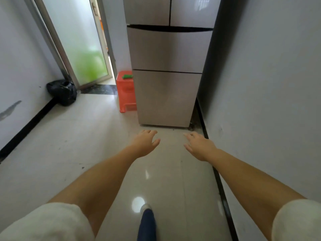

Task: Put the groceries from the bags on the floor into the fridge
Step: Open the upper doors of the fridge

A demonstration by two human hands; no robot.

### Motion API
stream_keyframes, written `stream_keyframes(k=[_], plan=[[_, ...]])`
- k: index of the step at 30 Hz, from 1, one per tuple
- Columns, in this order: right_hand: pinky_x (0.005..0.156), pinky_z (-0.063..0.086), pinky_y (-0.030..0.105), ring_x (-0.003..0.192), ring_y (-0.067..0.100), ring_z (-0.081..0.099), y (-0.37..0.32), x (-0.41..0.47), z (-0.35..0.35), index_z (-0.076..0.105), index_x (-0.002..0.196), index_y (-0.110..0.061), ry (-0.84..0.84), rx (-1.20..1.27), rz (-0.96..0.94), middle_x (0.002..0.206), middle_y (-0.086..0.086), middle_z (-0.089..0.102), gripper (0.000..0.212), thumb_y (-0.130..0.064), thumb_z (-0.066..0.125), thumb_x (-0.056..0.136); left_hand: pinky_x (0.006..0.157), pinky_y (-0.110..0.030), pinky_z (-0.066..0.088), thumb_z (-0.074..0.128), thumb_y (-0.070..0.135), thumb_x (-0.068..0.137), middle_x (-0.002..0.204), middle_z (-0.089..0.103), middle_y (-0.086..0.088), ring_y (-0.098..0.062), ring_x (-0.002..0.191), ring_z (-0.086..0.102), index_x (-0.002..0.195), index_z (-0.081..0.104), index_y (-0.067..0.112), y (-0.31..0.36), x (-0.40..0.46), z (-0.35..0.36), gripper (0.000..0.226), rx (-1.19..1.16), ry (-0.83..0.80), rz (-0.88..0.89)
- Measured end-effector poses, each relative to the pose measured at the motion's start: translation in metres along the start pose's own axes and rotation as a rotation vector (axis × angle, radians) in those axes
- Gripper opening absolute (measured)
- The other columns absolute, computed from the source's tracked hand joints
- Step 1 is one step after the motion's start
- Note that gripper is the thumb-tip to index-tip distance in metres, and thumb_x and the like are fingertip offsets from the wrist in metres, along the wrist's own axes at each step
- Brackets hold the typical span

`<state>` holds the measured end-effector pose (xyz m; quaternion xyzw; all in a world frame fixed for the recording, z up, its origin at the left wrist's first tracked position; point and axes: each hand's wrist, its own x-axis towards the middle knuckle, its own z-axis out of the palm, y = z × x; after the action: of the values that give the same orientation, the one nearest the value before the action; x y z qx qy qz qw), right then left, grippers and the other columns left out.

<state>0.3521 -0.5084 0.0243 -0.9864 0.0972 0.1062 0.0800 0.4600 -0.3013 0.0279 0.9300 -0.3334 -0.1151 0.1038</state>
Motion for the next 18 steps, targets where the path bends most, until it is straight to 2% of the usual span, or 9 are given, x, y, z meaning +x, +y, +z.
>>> stream_keyframes(k=[5, 9, 18], plan=[[0.097, 0.042, 0.043, 0.129, 0.03, 0.035, 0.021, 0.124, -0.047, 0.013, 0.15, -0.023, 0.043, 0.015, 0.05, 0.149, 0.007, 0.027, 0.055, -0.042, 0.028, 0.101, 0.099, -0.042, 0.043, 0.037, 0.046, 0.097, 0.132, 0.05, -0.007, -0.027, 0.124, 0.046, 0.134, 0.044, 0.016, -0.026, 0.134, -0.055, 0.048, 0.003, 0.021, 0.052], [0.093, 0.045, 0.042, 0.126, 0.027, 0.039, 0.041, 0.207, -0.1, 0.016, 0.149, -0.024, 0.151, 0.052, 0.071, 0.147, 0.006, 0.031, 0.055, -0.044, 0.028, 0.1, 0.1, -0.042, 0.043, 0.036, 0.044, 0.098, 0.136, 0.048, -0.008, -0.026, 0.126, 0.046, 0.137, 0.042, 0.016, -0.027, 0.241, -0.111, 0.048, -0.005, 0.063, 0.107], [0.094, 0.043, 0.037, 0.13, 0.025, 0.039, 0.141, 0.377, -0.185, 0.016, 0.15, -0.023, 0.275, 0.195, 0.203, 0.15, 0.006, 0.029, 0.055, -0.043, 0.031, 0.1, 0.103, -0.04, 0.041, 0.036, 0.04, 0.099, 0.139, 0.046, -0.008, -0.026, 0.128, 0.044, 0.139, 0.041, 0.017, -0.004, 0.456, -0.155, 0.046, -0.058, 0.09, 0.218]])
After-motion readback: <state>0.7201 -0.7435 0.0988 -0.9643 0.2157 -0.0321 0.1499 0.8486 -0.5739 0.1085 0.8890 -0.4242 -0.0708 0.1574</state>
